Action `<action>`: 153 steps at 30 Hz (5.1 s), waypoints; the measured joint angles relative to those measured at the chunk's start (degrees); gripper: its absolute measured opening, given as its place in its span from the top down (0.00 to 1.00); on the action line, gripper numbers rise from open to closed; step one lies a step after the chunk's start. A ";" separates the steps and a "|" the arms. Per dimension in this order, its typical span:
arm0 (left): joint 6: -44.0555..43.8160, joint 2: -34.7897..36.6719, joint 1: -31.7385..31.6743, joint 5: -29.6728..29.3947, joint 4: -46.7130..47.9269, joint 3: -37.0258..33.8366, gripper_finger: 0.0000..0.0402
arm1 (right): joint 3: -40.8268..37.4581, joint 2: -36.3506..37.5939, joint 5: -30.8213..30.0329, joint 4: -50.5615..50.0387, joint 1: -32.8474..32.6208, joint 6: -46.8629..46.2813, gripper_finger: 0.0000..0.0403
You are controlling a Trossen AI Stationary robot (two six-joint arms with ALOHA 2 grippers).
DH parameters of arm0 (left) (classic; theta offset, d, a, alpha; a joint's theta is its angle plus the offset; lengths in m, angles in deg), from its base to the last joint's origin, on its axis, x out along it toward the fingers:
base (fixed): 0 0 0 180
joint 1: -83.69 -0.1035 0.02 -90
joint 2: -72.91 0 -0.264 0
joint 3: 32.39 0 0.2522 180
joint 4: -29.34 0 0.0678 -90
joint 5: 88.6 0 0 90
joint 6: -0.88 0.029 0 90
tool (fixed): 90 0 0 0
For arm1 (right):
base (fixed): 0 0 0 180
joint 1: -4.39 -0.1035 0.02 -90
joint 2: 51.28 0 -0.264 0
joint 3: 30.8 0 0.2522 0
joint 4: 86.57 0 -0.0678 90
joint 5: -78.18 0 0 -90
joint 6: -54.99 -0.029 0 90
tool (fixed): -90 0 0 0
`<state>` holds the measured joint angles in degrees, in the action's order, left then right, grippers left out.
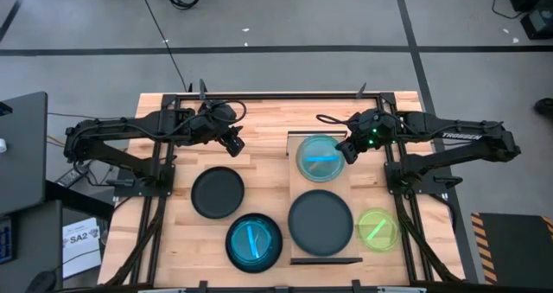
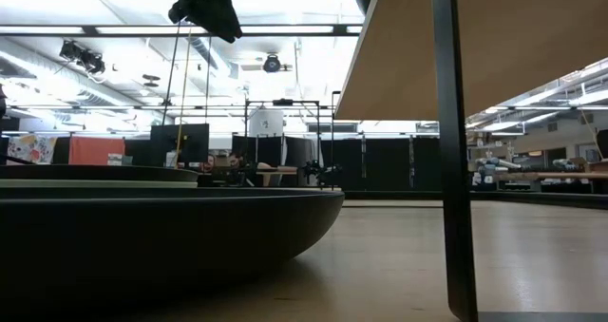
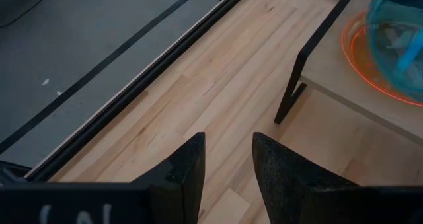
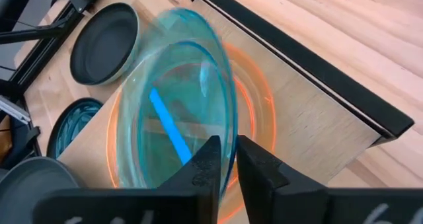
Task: Place and stack plates onto a shelf
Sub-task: Put the top blue plate on top of the orange plate on the shelf, then put the top black plate on top of the black plate on the shelf
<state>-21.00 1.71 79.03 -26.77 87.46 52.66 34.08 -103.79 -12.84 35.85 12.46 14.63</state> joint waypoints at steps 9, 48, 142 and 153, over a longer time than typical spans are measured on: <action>0.01 0.00 0.00 0.00 0.00 0.00 0.67 | 0.00 0.00 0.00 0.00 -0.01 0.48 0.75; 0.06 0.00 0.02 0.00 0.21 -0.01 0.67 | 0.00 0.00 -2.40 -0.04 -0.01 3.04 0.52; 9.01 -0.09 -4.92 25.44 -9.84 -37.27 0.67 | -0.01 0.00 -2.35 -0.02 -0.02 6.49 0.52; 9.03 -0.11 -4.92 25.36 -9.75 -37.28 0.73 | -0.01 0.00 -2.36 -0.02 0.00 6.49 0.52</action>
<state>-11.97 1.60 74.11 -1.41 77.72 15.39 34.07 -103.79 -15.20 35.83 12.46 21.13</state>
